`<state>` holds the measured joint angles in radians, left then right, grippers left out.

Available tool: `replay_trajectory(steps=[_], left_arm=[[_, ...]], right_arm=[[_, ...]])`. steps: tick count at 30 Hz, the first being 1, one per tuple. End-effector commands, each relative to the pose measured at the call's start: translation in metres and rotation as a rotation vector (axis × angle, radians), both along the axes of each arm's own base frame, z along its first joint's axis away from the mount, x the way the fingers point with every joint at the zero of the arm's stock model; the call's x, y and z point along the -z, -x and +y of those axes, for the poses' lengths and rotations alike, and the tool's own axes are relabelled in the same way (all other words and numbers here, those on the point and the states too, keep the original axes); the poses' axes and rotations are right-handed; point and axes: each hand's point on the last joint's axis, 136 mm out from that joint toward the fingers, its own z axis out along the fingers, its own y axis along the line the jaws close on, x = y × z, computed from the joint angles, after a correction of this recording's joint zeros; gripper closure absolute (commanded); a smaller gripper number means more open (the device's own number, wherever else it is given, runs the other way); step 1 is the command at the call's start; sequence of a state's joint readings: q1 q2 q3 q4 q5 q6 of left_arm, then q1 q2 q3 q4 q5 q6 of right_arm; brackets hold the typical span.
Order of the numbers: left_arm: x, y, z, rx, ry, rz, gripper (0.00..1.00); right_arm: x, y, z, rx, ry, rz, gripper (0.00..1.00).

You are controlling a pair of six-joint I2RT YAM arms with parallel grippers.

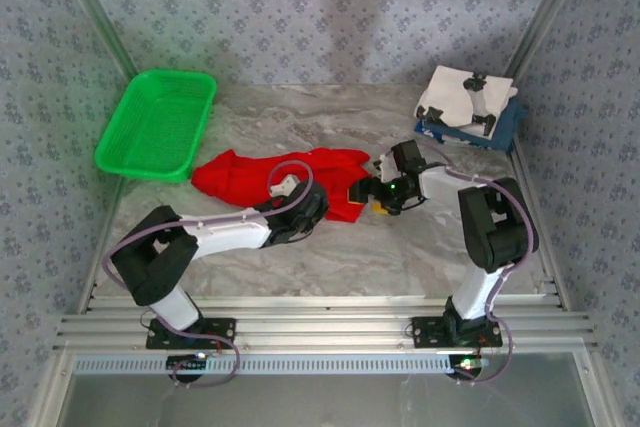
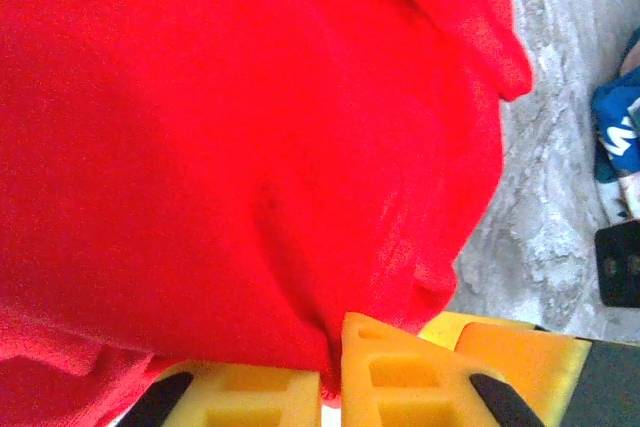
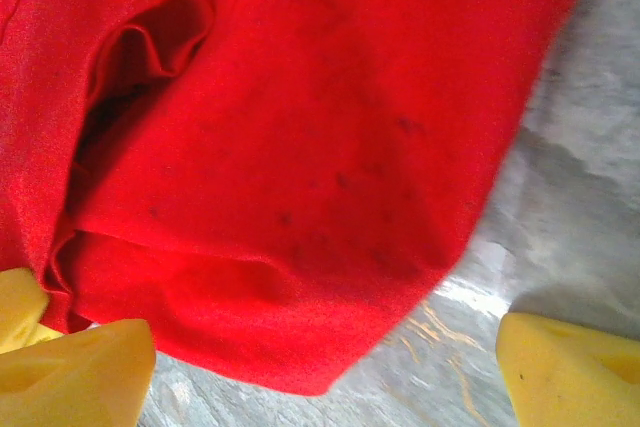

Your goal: Fold and stack the t-shirts

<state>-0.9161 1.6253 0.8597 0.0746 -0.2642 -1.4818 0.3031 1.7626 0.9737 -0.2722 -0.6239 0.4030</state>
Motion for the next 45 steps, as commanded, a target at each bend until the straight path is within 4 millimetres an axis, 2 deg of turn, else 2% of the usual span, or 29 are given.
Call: replay_trajectory(steps=[1,11,17,20,24,30,38,42,45], left_arm=[[0.007,0.004,0.006,0.004,-0.012,0.024,0.87],[0.016,0.009,0.016,-0.026,-0.019,0.047,0.81],[0.015,0.003,0.011,-0.025,-0.005,0.027,0.81],[0.016,0.0,0.008,-0.023,-0.002,0.022,0.82],[0.01,-0.005,0.006,-0.02,0.007,0.004,0.91],[-0.015,-0.004,0.003,0.013,0.043,-0.036,0.96],[-0.056,0.0,0.021,0.012,0.076,-0.087,1.0],[-0.085,0.001,0.041,0.017,0.048,-0.126,1.0],[-0.117,0.002,0.069,0.007,0.023,-0.179,1.0]], right_arm=[[0.003,-0.008,0.007,0.011,0.017,-0.001,0.1],[0.012,-0.009,0.011,0.018,0.026,0.021,0.17],[0.014,-0.009,0.012,0.015,0.026,0.025,0.18],[0.016,-0.009,0.013,0.015,0.026,0.027,0.2],[0.016,-0.009,0.013,0.014,0.024,0.03,0.25],[0.019,-0.011,0.015,0.017,0.02,0.045,0.48],[0.013,-0.031,0.023,0.03,0.013,0.027,0.74],[-0.003,-0.044,0.026,0.037,0.001,-0.021,0.92],[-0.03,-0.059,0.023,0.056,-0.014,-0.097,1.0]])
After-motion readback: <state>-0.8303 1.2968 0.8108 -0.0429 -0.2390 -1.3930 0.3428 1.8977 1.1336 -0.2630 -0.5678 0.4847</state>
